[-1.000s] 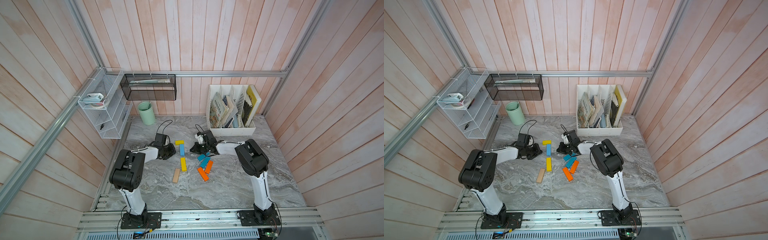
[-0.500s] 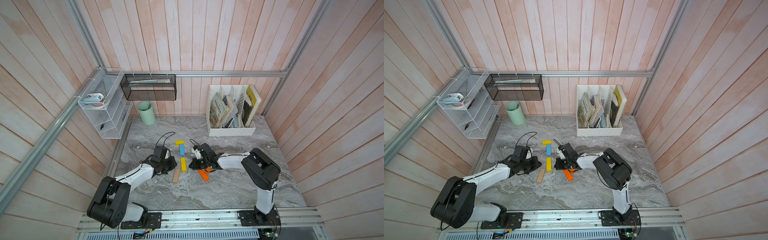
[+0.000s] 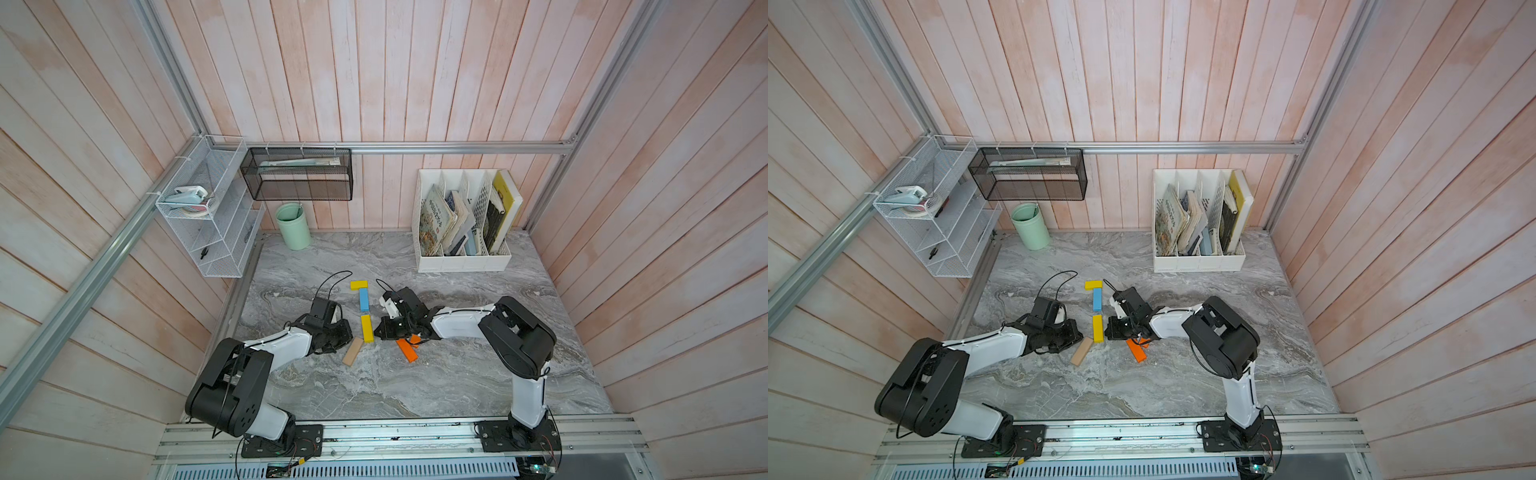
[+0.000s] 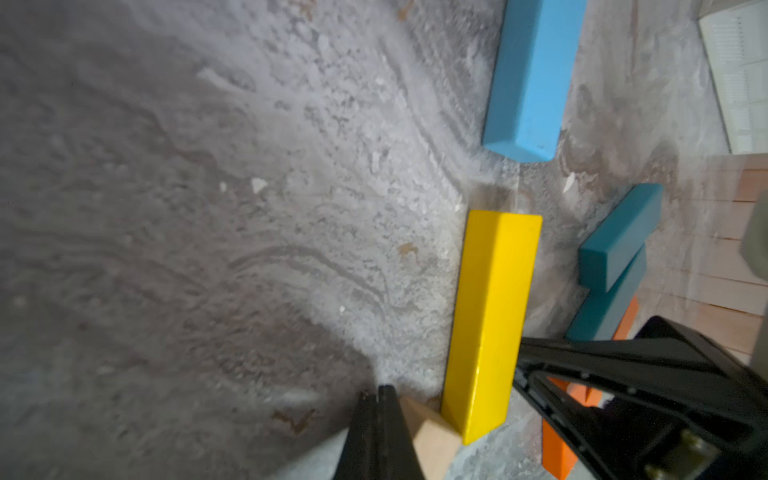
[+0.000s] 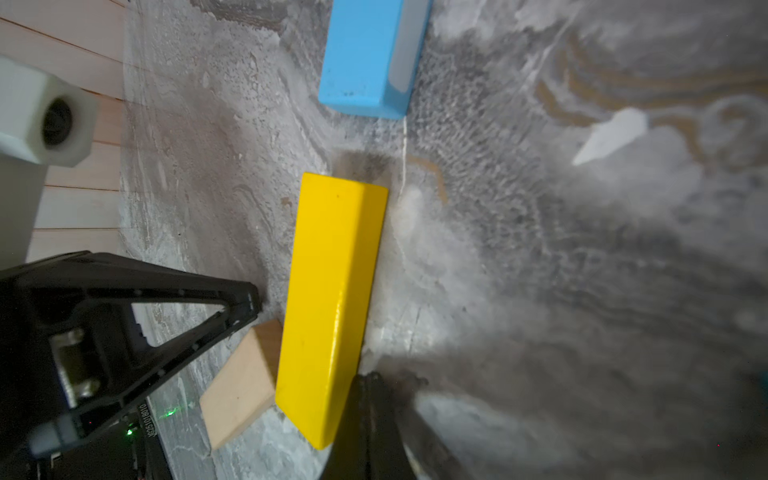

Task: Assemble a giraffe with building blocks
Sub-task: Assemble the building block at the center of the board.

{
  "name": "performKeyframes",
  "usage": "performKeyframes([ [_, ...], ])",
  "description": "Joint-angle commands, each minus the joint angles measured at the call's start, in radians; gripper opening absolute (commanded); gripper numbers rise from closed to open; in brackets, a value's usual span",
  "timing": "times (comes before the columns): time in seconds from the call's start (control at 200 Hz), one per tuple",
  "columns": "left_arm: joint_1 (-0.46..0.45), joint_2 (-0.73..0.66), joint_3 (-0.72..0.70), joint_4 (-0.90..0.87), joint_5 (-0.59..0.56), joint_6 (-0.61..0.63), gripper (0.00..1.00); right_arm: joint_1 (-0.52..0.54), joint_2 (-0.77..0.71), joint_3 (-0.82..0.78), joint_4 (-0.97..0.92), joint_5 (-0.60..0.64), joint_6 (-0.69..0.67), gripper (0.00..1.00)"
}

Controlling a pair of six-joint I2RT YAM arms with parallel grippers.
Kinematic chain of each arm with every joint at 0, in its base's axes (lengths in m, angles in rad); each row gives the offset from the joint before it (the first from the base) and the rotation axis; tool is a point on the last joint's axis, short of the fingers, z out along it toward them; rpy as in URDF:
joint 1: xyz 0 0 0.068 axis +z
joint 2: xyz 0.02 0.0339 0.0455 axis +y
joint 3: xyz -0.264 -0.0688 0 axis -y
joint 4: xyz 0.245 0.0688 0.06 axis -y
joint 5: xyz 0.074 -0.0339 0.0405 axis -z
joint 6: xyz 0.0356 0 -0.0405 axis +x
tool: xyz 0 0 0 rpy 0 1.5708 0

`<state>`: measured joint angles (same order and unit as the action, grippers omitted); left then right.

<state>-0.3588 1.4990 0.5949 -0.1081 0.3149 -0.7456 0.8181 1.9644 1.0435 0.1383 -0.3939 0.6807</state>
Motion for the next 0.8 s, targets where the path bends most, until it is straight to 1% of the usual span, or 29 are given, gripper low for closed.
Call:
performKeyframes([
  [0.0, -0.009, 0.038, 0.023, 0.034, 0.009, 0.006, 0.00, 0.007, 0.034, 0.022, -0.034, 0.007, 0.000, 0.00],
  [0.475, -0.020, 0.096, 0.107, 0.025, 0.006, 0.012, 0.00, 0.007, 0.056, 0.055, -0.041, 0.000, -0.004, 0.00],
  [0.795, -0.022, 0.122, 0.132, 0.031, 0.020, 0.012, 0.00, -0.001, 0.077, 0.081, -0.042, -0.005, -0.004, 0.00],
])
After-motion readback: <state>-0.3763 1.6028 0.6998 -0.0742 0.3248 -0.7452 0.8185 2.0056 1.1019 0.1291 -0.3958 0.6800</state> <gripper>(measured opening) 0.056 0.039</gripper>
